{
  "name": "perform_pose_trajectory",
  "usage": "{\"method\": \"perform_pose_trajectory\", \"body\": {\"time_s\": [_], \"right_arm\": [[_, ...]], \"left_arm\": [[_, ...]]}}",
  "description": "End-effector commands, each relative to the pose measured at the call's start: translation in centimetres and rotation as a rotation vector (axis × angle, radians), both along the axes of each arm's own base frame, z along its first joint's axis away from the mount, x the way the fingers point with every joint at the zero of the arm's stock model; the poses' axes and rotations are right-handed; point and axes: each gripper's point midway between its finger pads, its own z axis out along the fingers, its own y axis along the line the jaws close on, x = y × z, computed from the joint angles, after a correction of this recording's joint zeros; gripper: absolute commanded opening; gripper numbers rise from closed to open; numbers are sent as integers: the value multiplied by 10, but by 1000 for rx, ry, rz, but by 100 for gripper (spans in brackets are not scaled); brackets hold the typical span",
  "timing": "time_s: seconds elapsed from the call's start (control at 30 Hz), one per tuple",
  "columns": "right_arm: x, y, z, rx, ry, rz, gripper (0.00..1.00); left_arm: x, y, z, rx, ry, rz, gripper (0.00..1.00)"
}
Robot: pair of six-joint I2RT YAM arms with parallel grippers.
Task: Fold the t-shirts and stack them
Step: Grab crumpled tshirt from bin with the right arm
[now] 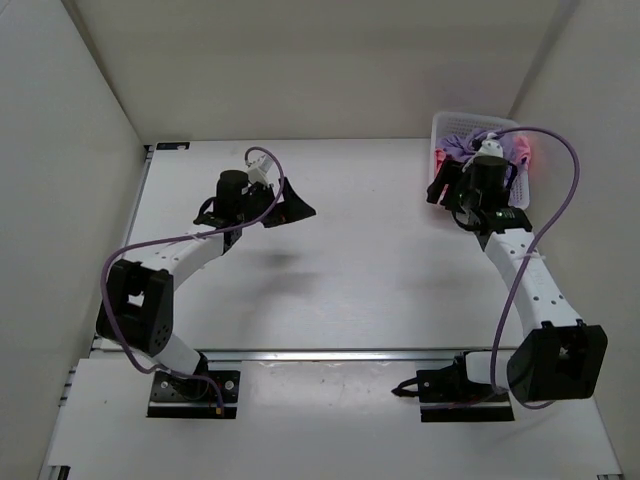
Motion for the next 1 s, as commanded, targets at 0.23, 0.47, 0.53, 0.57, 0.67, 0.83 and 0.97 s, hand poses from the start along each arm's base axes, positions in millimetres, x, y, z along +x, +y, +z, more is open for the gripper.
{"method": "perform_pose_trajectory", "body": {"time_s": [0.23,0.47,0.53,0.57,0.67,0.83,0.97], "right_arm": [[82,-49,11,-131,-27,-209,26],[110,-112,2,-56,-51,-337,27],[117,-137,-10,-81,-17,-391,40],[119,-142,-7,-78,-9,-400,46],[135,-154,-17,-122,20,-413,57],[164,-172,-23,-86,3,-404,62],[183,-176,-42,-51,30,-387,63]], "left_arm": [[-19,-30,85,-235,-252,-128,99],[-26,-25,77,-129,-288,-59,23],[-26,-27,74,-98,-299,-56,23],[-30,-31,78,-111,-305,-64,27],[-41,-39,64,-139,-272,-91,36],[-56,-49,50,-131,-256,-123,41],[-62,-55,44,-84,-265,-135,43]]}}
